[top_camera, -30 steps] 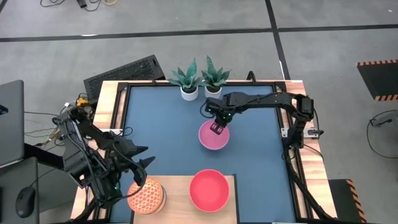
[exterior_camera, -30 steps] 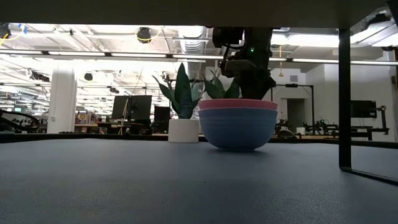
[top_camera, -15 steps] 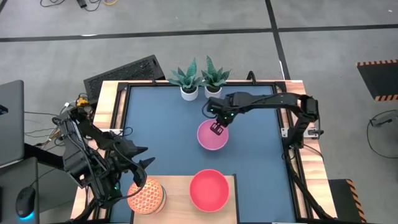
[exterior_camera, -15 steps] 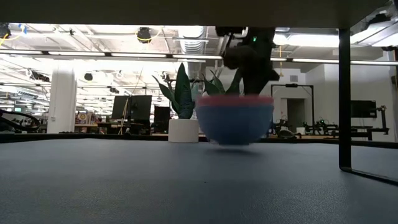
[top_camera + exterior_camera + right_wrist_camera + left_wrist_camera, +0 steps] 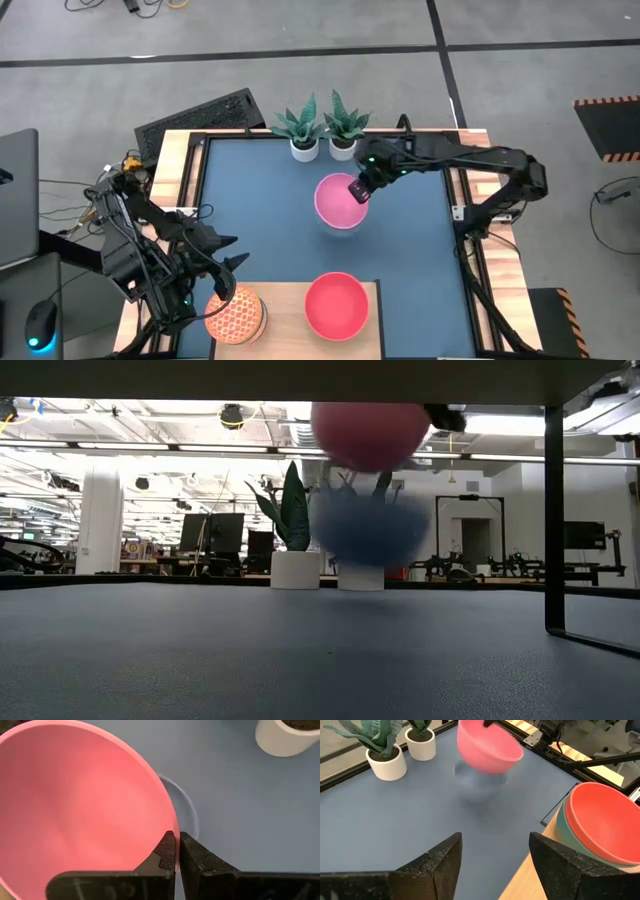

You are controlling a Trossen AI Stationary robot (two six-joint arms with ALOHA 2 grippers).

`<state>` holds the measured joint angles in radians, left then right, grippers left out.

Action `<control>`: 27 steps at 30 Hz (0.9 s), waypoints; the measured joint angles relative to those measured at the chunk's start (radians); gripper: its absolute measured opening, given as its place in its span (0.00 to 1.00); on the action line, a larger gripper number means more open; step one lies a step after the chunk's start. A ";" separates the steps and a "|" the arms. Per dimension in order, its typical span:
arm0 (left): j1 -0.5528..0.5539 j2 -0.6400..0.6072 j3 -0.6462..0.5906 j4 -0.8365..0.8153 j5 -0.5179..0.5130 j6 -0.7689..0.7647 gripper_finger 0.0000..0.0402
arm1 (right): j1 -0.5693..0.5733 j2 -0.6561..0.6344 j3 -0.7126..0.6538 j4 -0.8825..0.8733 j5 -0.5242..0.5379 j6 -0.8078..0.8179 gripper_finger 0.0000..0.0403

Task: Place and stack bowls onto a shelf
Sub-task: Stack the pink bowl on top of the orange bowl on the shelf

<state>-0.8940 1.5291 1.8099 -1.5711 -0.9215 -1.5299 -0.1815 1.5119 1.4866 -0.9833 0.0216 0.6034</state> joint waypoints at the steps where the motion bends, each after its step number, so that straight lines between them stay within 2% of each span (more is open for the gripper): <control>1: 0.000 0.000 0.000 0.000 0.000 0.000 0.54 | 0.005 -0.014 0.004 -0.003 0.000 0.010 0.07; 7: 0.000 0.000 0.000 0.000 0.000 0.000 0.54 | 0.019 -0.049 0.006 -0.080 0.026 0.045 0.07; 12: 0.000 0.000 0.000 0.000 0.000 0.000 0.54 | 0.069 -0.067 0.005 -0.046 0.031 0.059 0.07; 19: 0.000 0.000 0.000 0.000 -0.002 0.000 0.54 | 0.211 -0.110 0.005 0.183 0.006 0.091 0.07; 27: 0.000 0.000 0.000 0.002 -0.006 0.000 0.53 | 0.405 -0.098 0.005 0.216 -0.027 0.023 0.07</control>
<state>-0.8944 1.5291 1.8099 -1.5692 -0.9272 -1.5299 0.2240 1.4137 1.4914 -0.7673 -0.0059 0.6266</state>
